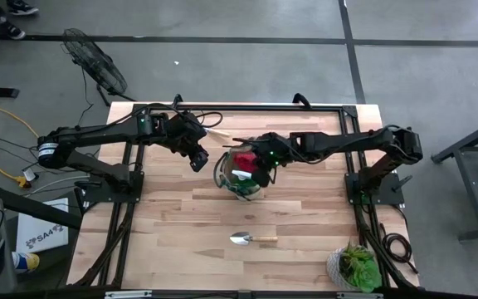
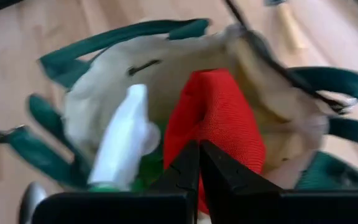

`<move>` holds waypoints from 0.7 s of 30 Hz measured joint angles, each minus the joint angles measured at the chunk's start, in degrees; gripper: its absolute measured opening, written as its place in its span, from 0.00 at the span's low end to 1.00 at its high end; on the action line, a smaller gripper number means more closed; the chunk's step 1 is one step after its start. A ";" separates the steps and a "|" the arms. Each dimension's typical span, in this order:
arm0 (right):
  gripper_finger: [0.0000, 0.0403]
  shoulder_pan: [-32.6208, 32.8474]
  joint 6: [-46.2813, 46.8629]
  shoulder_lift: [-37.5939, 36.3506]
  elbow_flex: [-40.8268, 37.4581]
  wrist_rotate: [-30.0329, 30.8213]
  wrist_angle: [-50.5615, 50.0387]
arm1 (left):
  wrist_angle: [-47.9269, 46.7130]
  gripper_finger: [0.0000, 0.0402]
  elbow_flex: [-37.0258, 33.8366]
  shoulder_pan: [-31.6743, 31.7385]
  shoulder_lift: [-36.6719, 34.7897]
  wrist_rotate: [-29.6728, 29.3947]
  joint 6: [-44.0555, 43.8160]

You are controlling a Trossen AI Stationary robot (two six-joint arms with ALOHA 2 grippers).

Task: Pick & Place Garden tools in Gardening bag
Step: Put the red glove into the gardening bag

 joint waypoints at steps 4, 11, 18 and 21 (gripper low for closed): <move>0.01 -0.41 -0.03 0.00 0.00 -3.50 -0.02 | 0.00 0.13 0.00 0.01 0.00 0.00 -0.01; 0.01 -2.01 0.53 4.54 0.13 -4.12 1.71 | 0.01 0.13 0.00 0.00 0.00 0.00 -0.02; 0.01 -2.69 3.17 5.24 0.11 -2.01 3.25 | -0.25 0.13 0.00 0.01 0.00 0.00 -0.06; 0.01 -2.69 3.36 4.06 0.09 -1.18 3.36 | -0.44 0.13 0.00 -0.01 0.00 0.00 -0.24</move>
